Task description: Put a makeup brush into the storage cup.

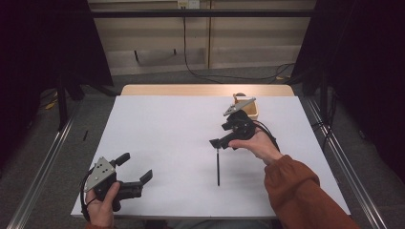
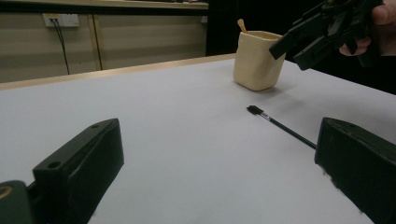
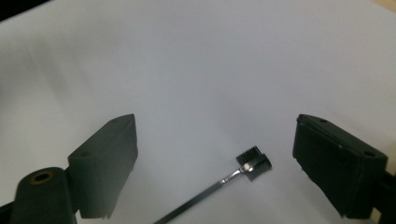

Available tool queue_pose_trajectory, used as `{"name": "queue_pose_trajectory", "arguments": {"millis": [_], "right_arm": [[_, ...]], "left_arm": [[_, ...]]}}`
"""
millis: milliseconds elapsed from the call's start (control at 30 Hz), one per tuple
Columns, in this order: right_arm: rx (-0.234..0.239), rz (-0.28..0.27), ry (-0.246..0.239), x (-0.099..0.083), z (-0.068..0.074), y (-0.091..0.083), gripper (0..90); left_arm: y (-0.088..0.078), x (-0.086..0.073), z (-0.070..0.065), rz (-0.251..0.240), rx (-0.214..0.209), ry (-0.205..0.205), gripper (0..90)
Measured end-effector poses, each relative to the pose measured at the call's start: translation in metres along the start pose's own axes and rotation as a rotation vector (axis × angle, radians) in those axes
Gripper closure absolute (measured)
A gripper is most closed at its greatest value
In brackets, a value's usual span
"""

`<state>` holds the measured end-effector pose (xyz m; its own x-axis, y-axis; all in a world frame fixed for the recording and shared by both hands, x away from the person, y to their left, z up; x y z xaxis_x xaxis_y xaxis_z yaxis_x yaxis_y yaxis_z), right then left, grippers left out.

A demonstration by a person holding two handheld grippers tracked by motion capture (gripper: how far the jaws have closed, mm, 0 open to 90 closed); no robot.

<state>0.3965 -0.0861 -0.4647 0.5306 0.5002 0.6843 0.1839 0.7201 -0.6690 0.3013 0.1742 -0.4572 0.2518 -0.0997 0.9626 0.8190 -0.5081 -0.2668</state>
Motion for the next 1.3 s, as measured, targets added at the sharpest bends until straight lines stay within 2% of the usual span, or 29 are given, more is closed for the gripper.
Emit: {"name": "queue_pose_trajectory", "arguments": {"millis": [167,300,433,633,733,867,933,1100,1300], "right_arm": [[0.019,0.073,0.045,-0.006,0.001,0.006,11.4],[0.044,0.086,0.071,-0.007,0.002,0.009,9.7],[0.043,0.172,0.097,-0.016,0.001,0.014,11.7],[0.038,0.253,0.137,-0.025,-0.002,0.022,13.2],[0.053,0.279,0.165,-0.027,-0.001,0.025,14.1],[0.05,0.3,0.191,-0.029,-0.003,0.028,14.9],[0.054,0.325,0.219,-0.031,-0.003,0.029,23.0],[0.067,0.407,0.299,-0.04,-0.003,0.034,27.3],[0.048,0.457,0.34,-0.046,-0.007,0.041,35.0]], "left_arm": [[0.0,0.0,0.0,0.002,-0.001,0.001,1.2],[0.0,0.0,0.001,0.0,0.002,-0.008,1.1],[0.0,0.0,0.0,0.002,0.0,-0.006,1.1],[0.0,0.0,0.001,0.001,0.002,-0.011,1.0],[0.001,0.0,0.001,0.001,-0.001,-0.008,1.0],[0.001,-0.001,0.001,0.003,-0.003,-0.007,1.0],[0.001,-0.001,0.001,0.004,-0.004,-0.006,1.0],[0.001,-0.001,0.001,0.005,-0.006,-0.009,1.0],[0.001,-0.001,0.001,0.004,-0.007,-0.011,1.0]]}}
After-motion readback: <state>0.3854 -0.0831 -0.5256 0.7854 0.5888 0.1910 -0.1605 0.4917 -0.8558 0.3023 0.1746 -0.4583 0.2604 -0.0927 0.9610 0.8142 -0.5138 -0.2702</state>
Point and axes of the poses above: each handheld gripper's, and its own axes: y roughly forward along the jaws, x roughly out of its top, z roughly to its left, the point moved 10 cm from there along y, roughly forward along the jaws, and after that the axes turned 11 degrees about x, right-handed, at the moved point
